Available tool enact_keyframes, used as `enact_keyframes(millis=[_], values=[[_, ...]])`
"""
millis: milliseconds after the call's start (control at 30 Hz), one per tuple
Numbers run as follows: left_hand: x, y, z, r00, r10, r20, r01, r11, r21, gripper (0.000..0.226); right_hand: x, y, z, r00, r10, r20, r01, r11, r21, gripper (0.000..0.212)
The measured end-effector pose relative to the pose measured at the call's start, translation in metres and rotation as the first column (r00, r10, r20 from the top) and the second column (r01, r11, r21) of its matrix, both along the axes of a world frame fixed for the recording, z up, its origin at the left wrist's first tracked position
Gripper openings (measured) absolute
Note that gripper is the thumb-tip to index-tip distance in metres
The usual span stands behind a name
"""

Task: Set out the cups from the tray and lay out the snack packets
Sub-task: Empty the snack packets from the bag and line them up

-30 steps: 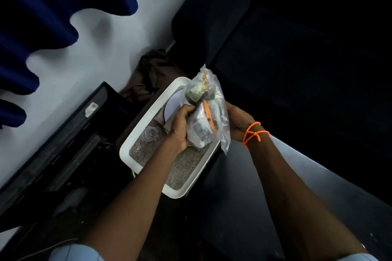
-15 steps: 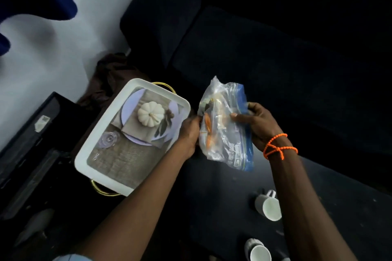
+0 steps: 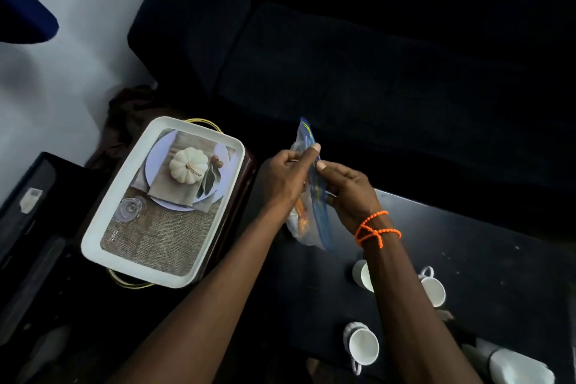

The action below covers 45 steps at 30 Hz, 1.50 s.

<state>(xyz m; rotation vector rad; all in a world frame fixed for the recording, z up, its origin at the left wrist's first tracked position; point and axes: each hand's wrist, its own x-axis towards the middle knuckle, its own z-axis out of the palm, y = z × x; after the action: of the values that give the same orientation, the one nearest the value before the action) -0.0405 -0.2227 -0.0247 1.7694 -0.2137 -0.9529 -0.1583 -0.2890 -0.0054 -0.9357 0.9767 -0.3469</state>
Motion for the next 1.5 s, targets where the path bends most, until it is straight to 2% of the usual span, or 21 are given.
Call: enact_keyframes(millis=[100, 200, 267, 333, 367, 433, 500, 567, 633, 667, 733, 767, 833, 900, 967, 1033, 1167, 1200, 1267, 1400, 1500], values=[[-0.007, 0.003, 0.002, 0.991, -0.036, 0.127, 0.038, 0.999, -0.009, 0.033, -0.006, 0.000, 0.001, 0.999, -0.015, -0.030, 0.015, 1.000, 0.003, 0.017], [-0.017, 0.004, 0.003, 0.985, 0.032, 0.167, -0.029, 0.999, -0.021, 0.015, -0.007, -0.003, 0.002, 0.981, -0.151, -0.125, 0.145, 0.988, -0.053, 0.017], [-0.019, 0.006, 0.005, 0.982, 0.059, 0.181, -0.059, 0.998, -0.007, 0.015, -0.010, -0.007, 0.003, 0.964, -0.201, -0.173, 0.176, 0.973, -0.151, 0.017], [-0.014, 0.010, 0.007, 0.943, 0.071, 0.324, -0.086, 0.996, 0.033, 0.015, -0.014, -0.013, 0.005, 0.933, -0.248, -0.262, 0.148, 0.926, -0.348, 0.014], [-0.009, 0.013, 0.008, 0.913, 0.091, 0.397, -0.111, 0.994, 0.026, 0.015, -0.018, -0.016, 0.007, 0.895, -0.288, -0.341, 0.089, 0.864, -0.495, 0.013], [0.001, 0.019, 0.011, 0.870, 0.154, 0.469, -0.163, 0.986, -0.024, 0.020, -0.026, -0.019, 0.013, 0.784, -0.411, -0.465, -0.098, 0.657, -0.748, 0.013], [0.005, 0.023, 0.013, 0.871, 0.170, 0.462, -0.158, 0.985, -0.064, 0.019, -0.030, -0.018, 0.021, 0.700, -0.491, -0.518, -0.257, 0.504, -0.824, 0.015], [0.002, 0.024, 0.014, 0.877, 0.148, 0.458, -0.122, 0.989, -0.084, 0.015, -0.027, -0.008, 0.026, 0.720, -0.509, -0.473, -0.307, 0.377, -0.874, 0.022], [-0.005, 0.025, 0.013, 0.888, 0.123, 0.444, -0.092, 0.992, -0.091, 0.013, -0.016, 0.007, 0.031, 0.821, -0.449, -0.354, -0.281, 0.222, -0.934, 0.025], [-0.007, 0.025, 0.012, 0.889, 0.115, 0.443, -0.086, 0.993, -0.085, 0.014, -0.009, 0.014, 0.032, 0.868, -0.374, -0.327, -0.271, 0.195, -0.943, 0.022], [-0.010, 0.024, 0.011, 0.880, 0.121, 0.458, -0.099, 0.992, -0.072, 0.015, 0.008, 0.017, 0.025, 0.886, -0.201, -0.417, -0.356, 0.282, -0.891, 0.018], [-0.011, 0.024, 0.010, 0.878, 0.130, 0.461, -0.108, 0.991, -0.074, 0.016, 0.016, 0.016, 0.016, 0.836, -0.132, -0.533, -0.461, 0.357, -0.812, 0.021], [-0.011, 0.026, 0.011, 0.881, 0.141, 0.451, -0.113, 0.990, -0.088, 0.016, 0.030, 0.015, -0.005, 0.667, -0.023, -0.745, -0.654, 0.460, -0.601, 0.035], [-0.012, 0.028, 0.010, 0.884, 0.137, 0.447, -0.104, 0.990, -0.097, 0.016, 0.038, 0.011, -0.028, 0.611, 0.027, -0.791, -0.660, 0.569, -0.491, 0.040], [-0.013, 0.031, 0.007, 0.885, 0.125, 0.449, -0.091, 0.991, -0.096, 0.015, 0.039, 0.007, -0.048, 0.559, 0.012, -0.829, -0.669, 0.598, -0.442, 0.038], [-0.012, 0.033, 0.002, 0.889, 0.111, 0.445, -0.080, 0.993, -0.089, 0.015, 0.036, 0.008, -0.061, 0.530, -0.024, -0.848, -0.689, 0.571, -0.447, 0.035], [-0.011, 0.034, -0.005, 0.895, 0.134, 0.426, -0.105, 0.990, -0.092, 0.017, 0.032, 0.011, -0.049, 0.603, -0.127, -0.788, -0.693, 0.407, -0.595, 0.024], [-0.011, 0.034, -0.005, 0.898, 0.146, 0.416, -0.118, 0.989, -0.094, 0.019, 0.030, 0.011, -0.039, 0.609, -0.138, -0.781, -0.693, 0.387, -0.608, 0.021], [-0.011, 0.032, -0.003, 0.911, 0.181, 0.370, -0.150, 0.982, -0.111, 0.025, 0.018, 0.012, -0.017, 0.650, -0.163, -0.742, -0.637, 0.417, -0.649, 0.029], [-0.014, 0.023, -0.002, 0.929, 0.224, 0.294, -0.189, 0.972, -0.141, 0.028, -0.036, 0.024, 0.043, 0.848, -0.261, -0.461, -0.298, 0.485, -0.822, 0.040], [-0.015, 0.017, -0.002, 0.929, 0.231, 0.291, -0.196, 0.970, -0.143, 0.024, -0.081, 0.021, 0.067, 0.870, -0.439, -0.222, 0.016, 0.476, -0.879, 0.036]])
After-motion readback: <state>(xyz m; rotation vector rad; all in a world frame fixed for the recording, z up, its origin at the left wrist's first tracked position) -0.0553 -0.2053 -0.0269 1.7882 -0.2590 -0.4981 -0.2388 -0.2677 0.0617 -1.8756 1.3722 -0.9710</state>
